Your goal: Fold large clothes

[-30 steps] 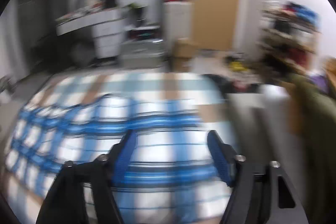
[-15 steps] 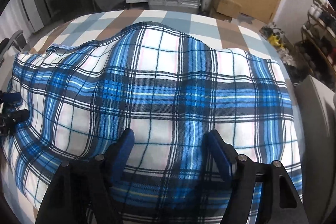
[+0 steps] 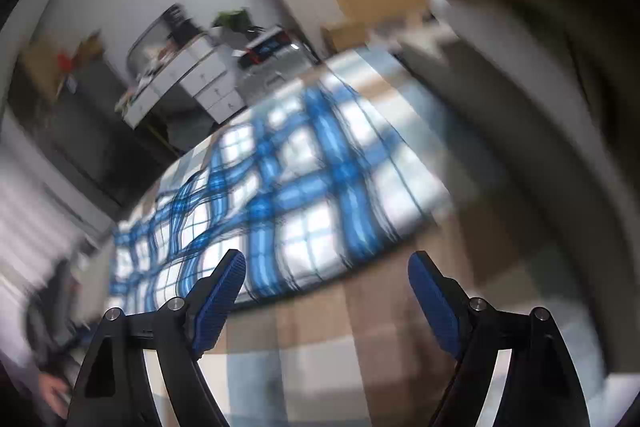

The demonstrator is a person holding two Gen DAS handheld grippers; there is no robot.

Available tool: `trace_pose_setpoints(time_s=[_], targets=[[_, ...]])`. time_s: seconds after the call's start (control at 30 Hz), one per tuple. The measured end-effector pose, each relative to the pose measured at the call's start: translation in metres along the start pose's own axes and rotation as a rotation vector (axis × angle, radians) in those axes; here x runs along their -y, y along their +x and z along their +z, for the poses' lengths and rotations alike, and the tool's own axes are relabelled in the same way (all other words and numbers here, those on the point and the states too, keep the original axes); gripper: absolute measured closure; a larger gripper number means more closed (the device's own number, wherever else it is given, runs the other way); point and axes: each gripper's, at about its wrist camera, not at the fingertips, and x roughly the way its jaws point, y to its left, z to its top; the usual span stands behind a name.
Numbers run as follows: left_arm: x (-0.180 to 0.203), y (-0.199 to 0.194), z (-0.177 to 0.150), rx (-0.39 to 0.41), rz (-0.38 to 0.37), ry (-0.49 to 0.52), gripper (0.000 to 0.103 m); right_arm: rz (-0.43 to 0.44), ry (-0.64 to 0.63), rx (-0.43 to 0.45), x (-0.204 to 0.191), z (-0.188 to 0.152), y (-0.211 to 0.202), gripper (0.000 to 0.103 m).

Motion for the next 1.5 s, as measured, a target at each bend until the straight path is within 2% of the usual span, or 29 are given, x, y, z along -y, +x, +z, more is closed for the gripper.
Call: trace_pose_setpoints(time_s=[0.03,0.07,0.1,0.13,0.2,0.23,0.37,0.47,0.5,0.53,0.57,0.6,0.63,0.7,0.8,0.9,1.07,1.27,1.37,1.43,1.47,1.5], targets=[[-0.012,0.007,0.0,-0.037,-0.036,-0.066,0.021,0.015,0.037,-0.015,0.005,0.001,0.007,0.018],[-0.014,0.001,-0.003,-0.004,-0.063,-0.076,0.019,0.024,0.049,-0.018,0.005,0.001,0.01,0.018],[-0.013,-0.005,-0.002,0.02,-0.054,-0.079,0.019,0.028,0.06,-0.02,0.004,0.003,0.015,0.018],[-0.011,-0.005,0.0,0.021,-0.038,-0.076,0.019,0.033,0.067,-0.028,0.002,0.005,0.021,0.018],[-0.007,0.006,0.005,-0.03,-0.075,-0.077,0.016,0.046,0.075,-0.051,-0.002,0.008,0.036,0.019],[-0.003,0.004,0.007,-0.01,-0.059,-0.068,0.015,0.013,0.088,-0.068,-0.005,0.009,0.043,0.019],[0.004,0.012,0.016,-0.013,-0.028,-0.057,0.012,-0.049,0.045,-0.05,-0.017,0.009,0.049,0.019],[0.005,0.02,0.019,0.018,-0.005,-0.056,0.012,-0.07,0.055,-0.025,-0.023,0.012,0.056,0.019],[0.009,0.023,0.022,0.028,0.012,-0.043,0.012,-0.066,0.07,-0.01,-0.023,0.014,0.058,0.023],[0.013,0.027,0.026,0.04,0.037,-0.03,0.013,-0.06,0.083,0.0,-0.023,0.016,0.061,0.035],[0.017,0.031,0.028,0.053,0.07,-0.009,0.026,-0.068,0.083,0.006,-0.023,0.017,0.064,0.047],[0.021,0.034,0.03,0.065,0.1,0.014,0.058,-0.072,0.073,0.013,-0.024,0.018,0.067,0.076],[0.023,0.037,0.032,0.074,0.144,0.033,0.074,-0.064,0.06,0.02,-0.025,0.019,0.068,0.092],[0.022,0.042,0.036,0.086,0.149,0.051,0.087,-0.065,0.012,0.074,-0.035,0.018,0.064,0.095],[0.021,0.041,0.033,0.09,0.164,0.073,0.092,-0.099,-0.111,0.157,-0.055,0.016,0.05,0.098],[0.018,0.034,0.023,0.094,0.173,0.103,0.093,-0.132,-0.185,0.199,-0.065,0.01,0.033,0.099],[0.016,0.013,-0.005,0.075,0.179,0.148,0.093,-0.154,-0.208,0.18,-0.057,-0.014,0.006,0.1],[0.012,-0.025,-0.047,0.053,0.172,0.201,0.093,-0.188,-0.255,0.122,-0.042,-0.068,-0.04,0.1],[0.003,-0.041,-0.065,0.041,0.158,0.208,0.092,-0.198,-0.261,0.047,-0.03,-0.099,-0.058,0.099],[-0.006,-0.05,-0.071,0.044,0.174,0.179,0.081,-0.219,-0.259,0.042,-0.024,-0.106,-0.071,0.091],[-0.011,-0.054,-0.072,0.043,0.213,0.159,0.07,-0.23,-0.26,0.047,-0.022,-0.107,-0.075,0.09],[-0.016,-0.063,-0.075,0.061,0.274,0.136,0.068,-0.261,-0.262,0.064,-0.018,-0.108,-0.085,0.089]])
